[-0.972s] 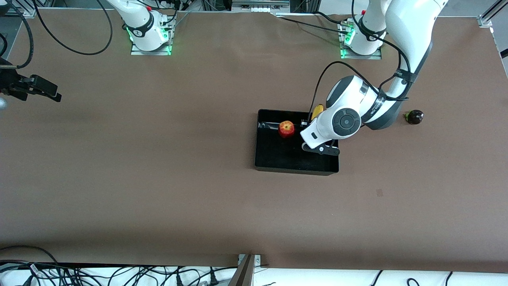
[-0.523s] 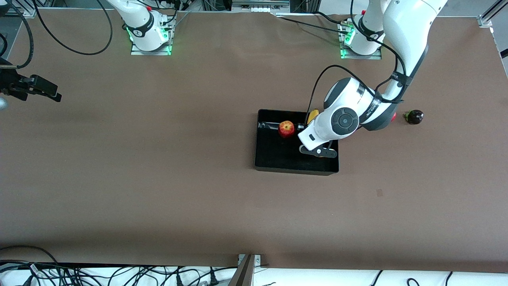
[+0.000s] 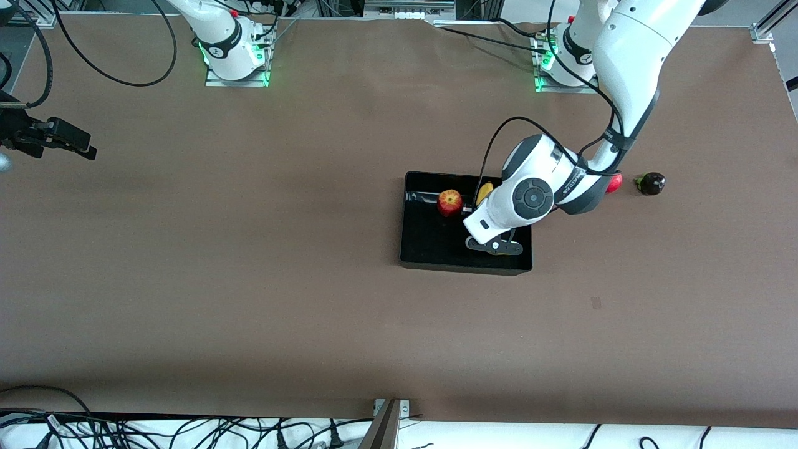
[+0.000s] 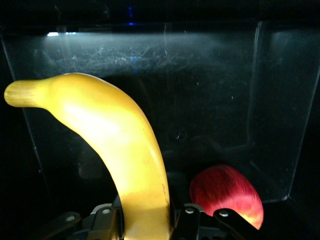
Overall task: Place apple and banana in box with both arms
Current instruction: 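Lower the banana into the box beside the apple and open the left gripper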
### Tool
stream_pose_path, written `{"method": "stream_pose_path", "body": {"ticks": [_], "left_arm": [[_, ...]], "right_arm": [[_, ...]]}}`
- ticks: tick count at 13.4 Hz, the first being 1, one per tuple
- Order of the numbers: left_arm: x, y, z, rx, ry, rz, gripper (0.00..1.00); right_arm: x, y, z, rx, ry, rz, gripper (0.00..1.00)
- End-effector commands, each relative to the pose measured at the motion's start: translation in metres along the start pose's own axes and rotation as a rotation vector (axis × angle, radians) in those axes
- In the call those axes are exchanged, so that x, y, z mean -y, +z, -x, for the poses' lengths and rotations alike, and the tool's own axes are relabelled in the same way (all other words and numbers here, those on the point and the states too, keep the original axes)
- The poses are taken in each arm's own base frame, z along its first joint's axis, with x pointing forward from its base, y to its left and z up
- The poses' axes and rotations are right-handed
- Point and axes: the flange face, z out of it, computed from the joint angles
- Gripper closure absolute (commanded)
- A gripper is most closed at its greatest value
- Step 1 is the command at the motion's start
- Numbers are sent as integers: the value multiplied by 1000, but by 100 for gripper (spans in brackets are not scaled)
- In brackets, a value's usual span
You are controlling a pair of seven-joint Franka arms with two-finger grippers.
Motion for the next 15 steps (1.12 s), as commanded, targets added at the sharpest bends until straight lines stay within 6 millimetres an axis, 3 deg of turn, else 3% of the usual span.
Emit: {"method": "stream_pose_path", "body": {"ticks": [1,8,9,11,12,13,15], "left_arm": [[-2,6,-3,-25,1,-21,100],[9,40,-15,-34,-17,-30,100],[11,40,-17,-45,-12,-34,89],[13,40,-17,-49,-8,-40,43],[13,40,-17,-47,-10,-41,13],[13,38,-17,-46,-11,-43,0],[12,23,-13,-46,-55,-55,0]], "right_arm": [[1,-1,2,5,8,1,0],[0,-1,2,5,10,0,0],[1,-1,2,5,8,0,0],[1,0,1,7,8,0,0],[1,-1,2,5,8,0,0],[0,-1,2,5,10,0,0],[1,0,1,7,8,0,0]]}}
